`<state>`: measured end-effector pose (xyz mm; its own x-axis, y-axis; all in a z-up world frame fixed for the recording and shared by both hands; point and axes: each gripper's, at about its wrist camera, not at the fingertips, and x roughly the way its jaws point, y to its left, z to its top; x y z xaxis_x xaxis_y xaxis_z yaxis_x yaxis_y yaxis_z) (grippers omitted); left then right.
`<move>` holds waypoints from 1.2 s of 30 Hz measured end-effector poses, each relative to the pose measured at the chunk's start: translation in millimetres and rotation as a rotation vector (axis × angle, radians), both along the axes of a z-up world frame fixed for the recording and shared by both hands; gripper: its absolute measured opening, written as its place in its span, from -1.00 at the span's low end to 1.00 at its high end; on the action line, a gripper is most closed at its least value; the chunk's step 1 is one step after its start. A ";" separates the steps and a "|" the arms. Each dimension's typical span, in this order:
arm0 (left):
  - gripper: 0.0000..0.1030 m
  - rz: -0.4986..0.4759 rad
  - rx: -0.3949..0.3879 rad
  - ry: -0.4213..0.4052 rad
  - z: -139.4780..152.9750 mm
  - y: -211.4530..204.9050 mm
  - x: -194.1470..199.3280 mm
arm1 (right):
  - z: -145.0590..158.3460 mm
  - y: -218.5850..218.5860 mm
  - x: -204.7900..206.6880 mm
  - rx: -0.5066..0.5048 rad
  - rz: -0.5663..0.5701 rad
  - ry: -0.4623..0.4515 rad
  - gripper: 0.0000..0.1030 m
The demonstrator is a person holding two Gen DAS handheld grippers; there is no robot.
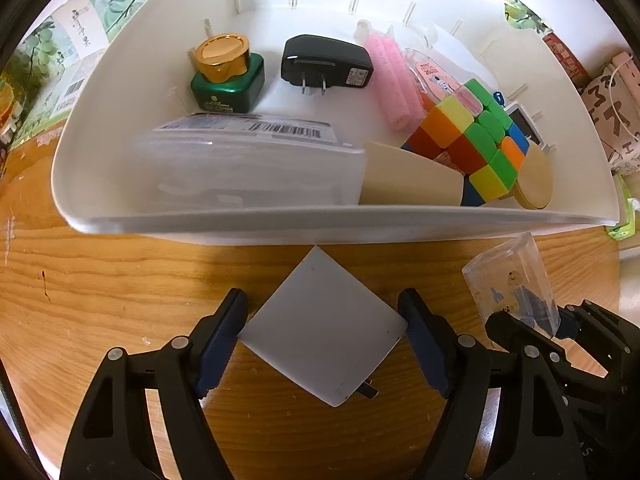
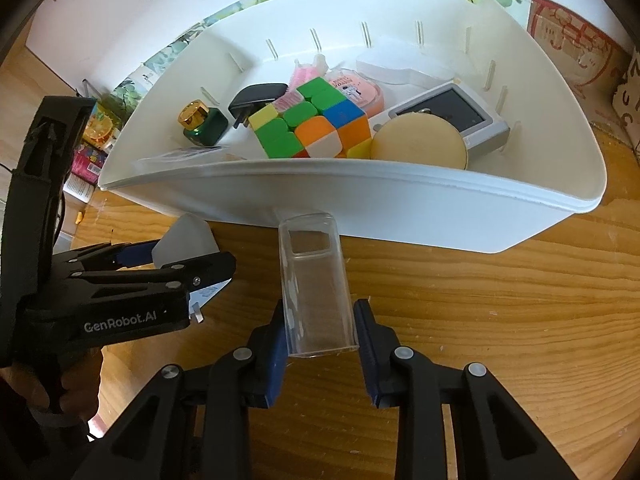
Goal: Organize rigid objects
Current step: 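Lift and carry the white charger and clear cup over the bin with both tools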
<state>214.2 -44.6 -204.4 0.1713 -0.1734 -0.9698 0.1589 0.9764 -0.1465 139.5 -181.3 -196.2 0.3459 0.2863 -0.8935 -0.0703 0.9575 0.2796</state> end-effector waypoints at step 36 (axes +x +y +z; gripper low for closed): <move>0.55 0.313 -0.060 -0.089 29.9 104.9 -96.0 | 69.0 55.0 -76.4 -0.080 0.180 -0.228 -0.40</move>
